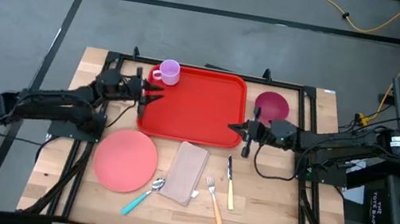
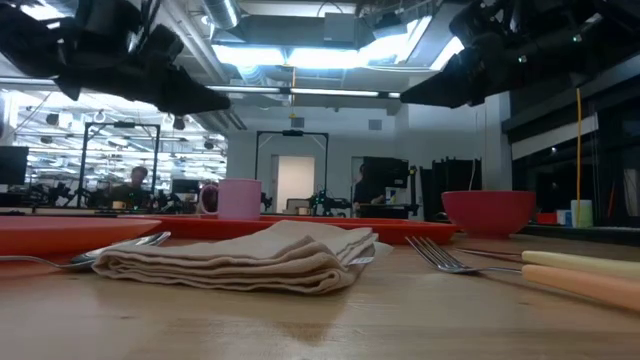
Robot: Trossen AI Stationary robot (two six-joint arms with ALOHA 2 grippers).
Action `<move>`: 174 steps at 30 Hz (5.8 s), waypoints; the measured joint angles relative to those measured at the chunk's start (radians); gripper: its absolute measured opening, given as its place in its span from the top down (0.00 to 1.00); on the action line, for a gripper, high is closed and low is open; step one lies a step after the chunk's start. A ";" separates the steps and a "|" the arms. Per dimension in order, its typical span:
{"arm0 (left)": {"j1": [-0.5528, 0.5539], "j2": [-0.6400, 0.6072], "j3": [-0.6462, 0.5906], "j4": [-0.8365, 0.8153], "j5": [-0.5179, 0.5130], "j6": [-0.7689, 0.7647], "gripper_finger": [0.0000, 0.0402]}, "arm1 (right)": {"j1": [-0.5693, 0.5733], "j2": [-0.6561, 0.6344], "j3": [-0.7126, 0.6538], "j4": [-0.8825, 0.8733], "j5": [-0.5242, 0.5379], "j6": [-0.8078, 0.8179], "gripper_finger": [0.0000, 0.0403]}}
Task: Set up tray
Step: Put the light orange plate on top of the orange serving tray
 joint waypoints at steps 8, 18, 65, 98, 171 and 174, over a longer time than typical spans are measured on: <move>-0.243 0.003 0.000 -0.020 -0.185 -0.035 0.82 | 0.004 0.000 0.000 0.008 0.000 0.003 0.96; -0.507 0.004 0.000 -0.063 -0.413 -0.054 0.97 | 0.037 0.000 0.000 0.007 -0.001 0.003 0.96; -1.230 0.799 1.031 -1.480 -0.783 -1.094 0.99 | 0.033 0.000 0.000 -0.030 -0.001 -0.105 0.94; -1.367 1.383 1.656 -2.013 -0.326 -1.500 0.99 | 0.033 0.000 0.000 -0.070 0.000 -0.105 0.94; -1.480 1.434 1.474 -1.917 -0.360 -1.278 0.58 | 0.033 0.000 0.000 -0.076 0.000 -0.098 0.94; -1.481 1.434 1.474 -1.917 -0.361 -1.263 0.59 | 0.033 0.000 0.000 -0.076 0.000 -0.099 0.94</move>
